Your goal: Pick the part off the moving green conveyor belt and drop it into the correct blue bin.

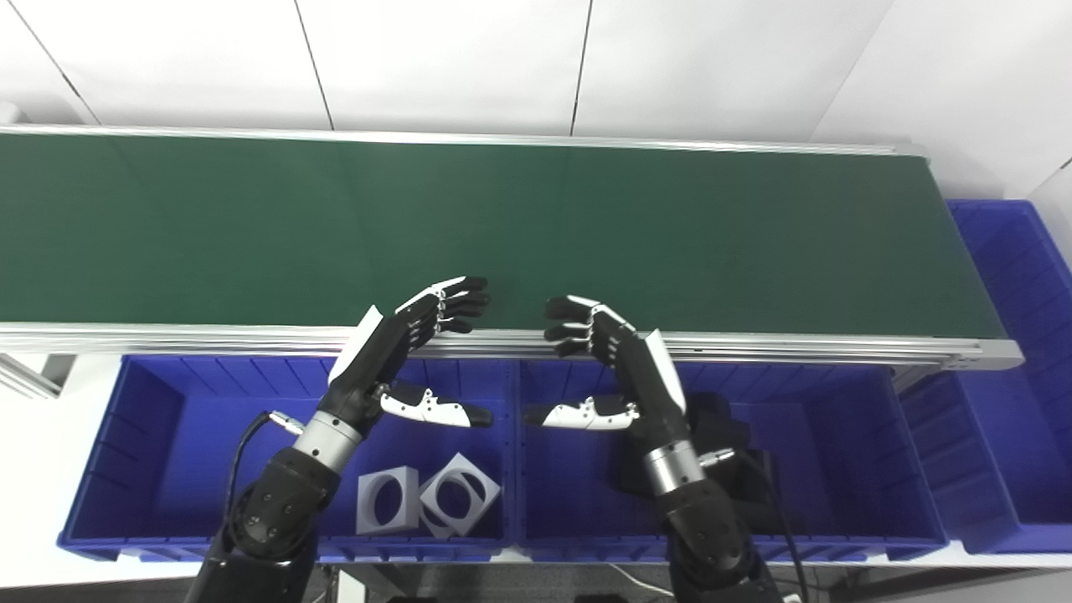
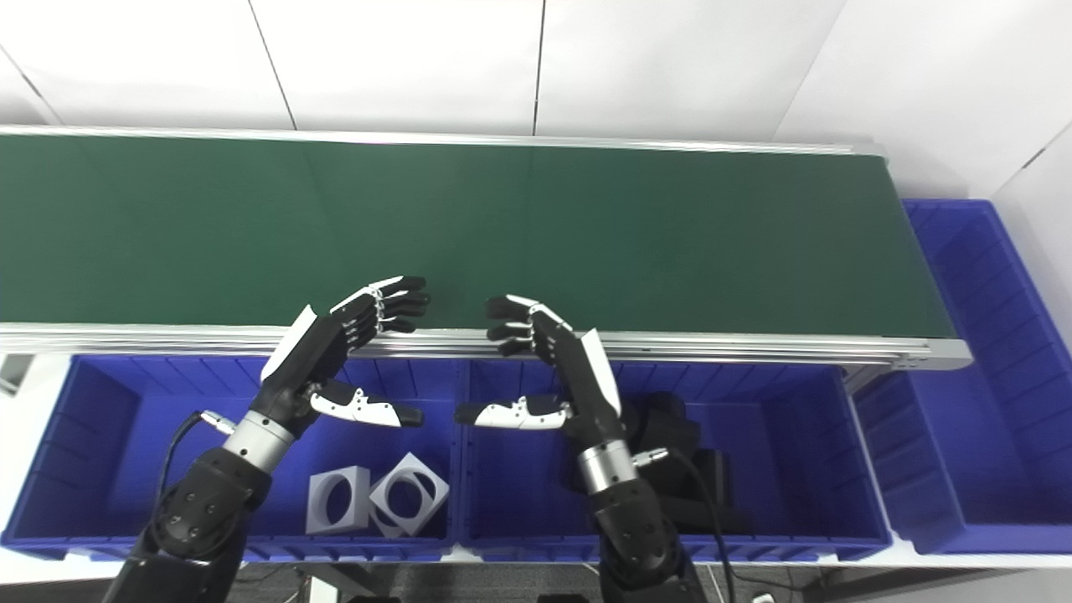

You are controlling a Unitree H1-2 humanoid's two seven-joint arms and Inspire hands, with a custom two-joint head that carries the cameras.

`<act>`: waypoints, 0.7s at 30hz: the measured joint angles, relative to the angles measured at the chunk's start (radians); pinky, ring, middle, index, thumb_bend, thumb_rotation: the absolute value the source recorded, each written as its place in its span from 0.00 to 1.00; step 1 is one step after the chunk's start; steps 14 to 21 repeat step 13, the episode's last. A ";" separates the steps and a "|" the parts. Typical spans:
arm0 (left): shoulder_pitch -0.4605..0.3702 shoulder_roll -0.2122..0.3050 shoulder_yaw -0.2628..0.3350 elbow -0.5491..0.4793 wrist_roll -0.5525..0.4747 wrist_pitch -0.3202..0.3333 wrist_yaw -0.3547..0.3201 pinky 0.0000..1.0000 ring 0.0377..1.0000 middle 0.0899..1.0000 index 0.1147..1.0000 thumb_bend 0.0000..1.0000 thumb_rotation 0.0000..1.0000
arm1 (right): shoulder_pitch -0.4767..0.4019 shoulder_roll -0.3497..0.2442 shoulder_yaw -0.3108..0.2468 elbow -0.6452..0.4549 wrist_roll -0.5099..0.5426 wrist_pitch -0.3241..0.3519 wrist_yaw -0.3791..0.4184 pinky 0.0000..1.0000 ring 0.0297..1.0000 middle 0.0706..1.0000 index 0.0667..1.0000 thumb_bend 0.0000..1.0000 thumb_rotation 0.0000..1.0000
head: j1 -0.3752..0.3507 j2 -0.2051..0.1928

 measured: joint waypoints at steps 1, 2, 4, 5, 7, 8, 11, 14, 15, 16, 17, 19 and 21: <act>0.000 0.005 0.000 0.000 -0.006 0.004 -0.005 0.75 0.79 0.78 0.80 0.96 0.05 | -0.001 0.003 0.001 0.011 -0.004 0.000 -0.005 0.61 0.68 0.74 0.72 0.91 0.17 | -0.040 -0.012; 0.000 0.009 0.001 0.000 -0.017 0.006 -0.011 0.75 0.78 0.78 0.80 0.96 0.04 | -0.002 0.005 0.001 0.020 -0.007 -0.002 -0.010 0.61 0.68 0.74 0.72 0.92 0.17 | -0.040 -0.012; 0.000 0.022 0.003 0.000 -0.024 0.006 -0.019 0.74 0.78 0.77 0.79 0.96 0.02 | -0.009 0.011 0.005 0.048 -0.014 -0.004 -0.016 0.61 0.68 0.73 0.72 0.92 0.18 | -0.066 -0.021; 0.000 0.026 0.005 0.000 -0.028 0.006 -0.023 0.74 0.77 0.77 0.79 0.97 0.01 | -0.013 0.013 0.007 0.061 -0.017 -0.006 -0.018 0.61 0.68 0.74 0.72 0.92 0.19 | -0.074 -0.025; 0.000 0.032 0.006 0.001 -0.028 0.003 -0.026 0.72 0.76 0.76 0.78 0.98 0.02 | -0.019 0.019 0.012 0.077 -0.018 -0.008 -0.020 0.61 0.68 0.74 0.72 0.93 0.22 | -0.059 -0.023; 0.000 0.034 0.006 0.002 -0.027 0.001 -0.027 0.72 0.76 0.76 0.78 0.98 0.03 | -0.021 0.021 0.014 0.077 -0.018 -0.008 -0.021 0.61 0.68 0.74 0.72 0.93 0.22 | -0.059 -0.023; 0.000 0.033 0.005 0.003 -0.017 -0.001 -0.027 0.73 0.76 0.76 0.78 0.98 0.04 | -0.024 0.022 0.017 0.075 -0.019 -0.009 -0.022 0.60 0.68 0.74 0.72 0.93 0.22 | -0.008 -0.014; 0.000 0.031 0.003 0.003 -0.017 -0.001 -0.027 0.73 0.77 0.77 0.79 0.98 0.04 | -0.022 0.021 0.016 0.070 -0.016 -0.010 -0.023 0.60 0.67 0.74 0.72 0.92 0.20 | 0.021 -0.011; 0.000 0.031 0.003 0.003 -0.017 -0.001 -0.027 0.73 0.77 0.77 0.79 0.98 0.04 | -0.022 0.021 0.016 0.070 -0.016 -0.010 -0.023 0.60 0.67 0.74 0.72 0.92 0.20 | 0.021 -0.011; 0.000 0.031 0.003 0.003 -0.017 -0.001 -0.027 0.73 0.77 0.77 0.79 0.98 0.04 | -0.022 0.021 0.016 0.070 -0.016 -0.010 -0.023 0.60 0.67 0.74 0.72 0.92 0.20 | 0.021 -0.011; 0.000 0.031 0.003 0.003 -0.017 -0.001 -0.027 0.73 0.77 0.77 0.79 0.98 0.04 | -0.022 0.021 0.016 0.070 -0.016 -0.010 -0.023 0.60 0.67 0.74 0.72 0.92 0.20 | 0.021 -0.011; 0.000 0.031 0.003 0.003 -0.017 -0.001 -0.027 0.73 0.77 0.77 0.79 0.98 0.04 | -0.022 0.021 0.016 0.070 -0.016 -0.010 -0.023 0.60 0.67 0.74 0.72 0.92 0.20 | 0.021 -0.011; 0.000 0.031 0.003 0.003 -0.017 -0.001 -0.027 0.73 0.77 0.77 0.79 0.98 0.04 | -0.022 0.021 0.016 0.070 -0.016 -0.010 -0.023 0.60 0.67 0.74 0.72 0.92 0.20 | 0.021 -0.011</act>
